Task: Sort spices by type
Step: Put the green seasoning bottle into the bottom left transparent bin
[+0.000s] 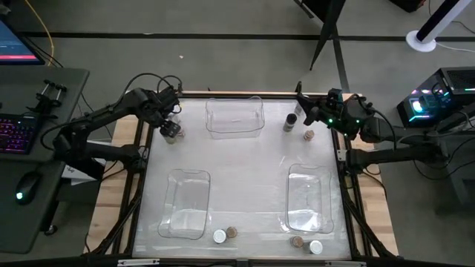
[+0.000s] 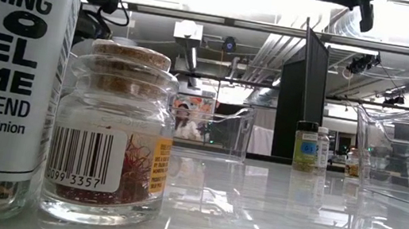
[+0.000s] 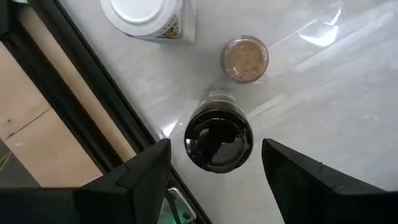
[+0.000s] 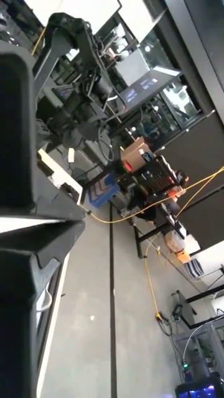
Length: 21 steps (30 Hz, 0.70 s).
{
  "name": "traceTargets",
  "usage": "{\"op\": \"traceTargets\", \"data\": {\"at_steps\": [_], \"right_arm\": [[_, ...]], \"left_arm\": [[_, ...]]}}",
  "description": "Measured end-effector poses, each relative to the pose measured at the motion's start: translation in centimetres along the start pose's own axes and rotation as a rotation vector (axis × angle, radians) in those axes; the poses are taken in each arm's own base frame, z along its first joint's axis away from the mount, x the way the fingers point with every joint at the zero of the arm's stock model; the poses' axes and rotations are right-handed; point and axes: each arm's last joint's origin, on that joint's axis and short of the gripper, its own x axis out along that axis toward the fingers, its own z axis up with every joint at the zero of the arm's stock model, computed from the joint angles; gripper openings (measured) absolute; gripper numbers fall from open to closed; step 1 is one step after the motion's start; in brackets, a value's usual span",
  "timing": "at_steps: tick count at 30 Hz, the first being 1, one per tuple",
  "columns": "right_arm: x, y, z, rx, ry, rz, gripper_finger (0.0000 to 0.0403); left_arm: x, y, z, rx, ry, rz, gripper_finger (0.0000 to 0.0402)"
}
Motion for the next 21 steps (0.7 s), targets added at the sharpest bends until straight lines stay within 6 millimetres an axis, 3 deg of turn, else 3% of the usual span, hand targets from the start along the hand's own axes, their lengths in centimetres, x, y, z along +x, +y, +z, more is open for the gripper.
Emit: {"op": "traceTargets", "data": {"at_steps": [11, 21], "right_arm": [[0.5, 0.1, -0.5, 0.014, 0.022, -0.006, 0.0099], [0.6, 0.1, -0.5, 0.012, 0.026, -0.008, 0.0113]], "left_arm": [[0.7, -0.2, 0.5, 0.013, 0.032, 0.036, 0.0239], [1.9, -0.6, 1.3, 0.003, 0.102, 0.047, 0.0240]]}}
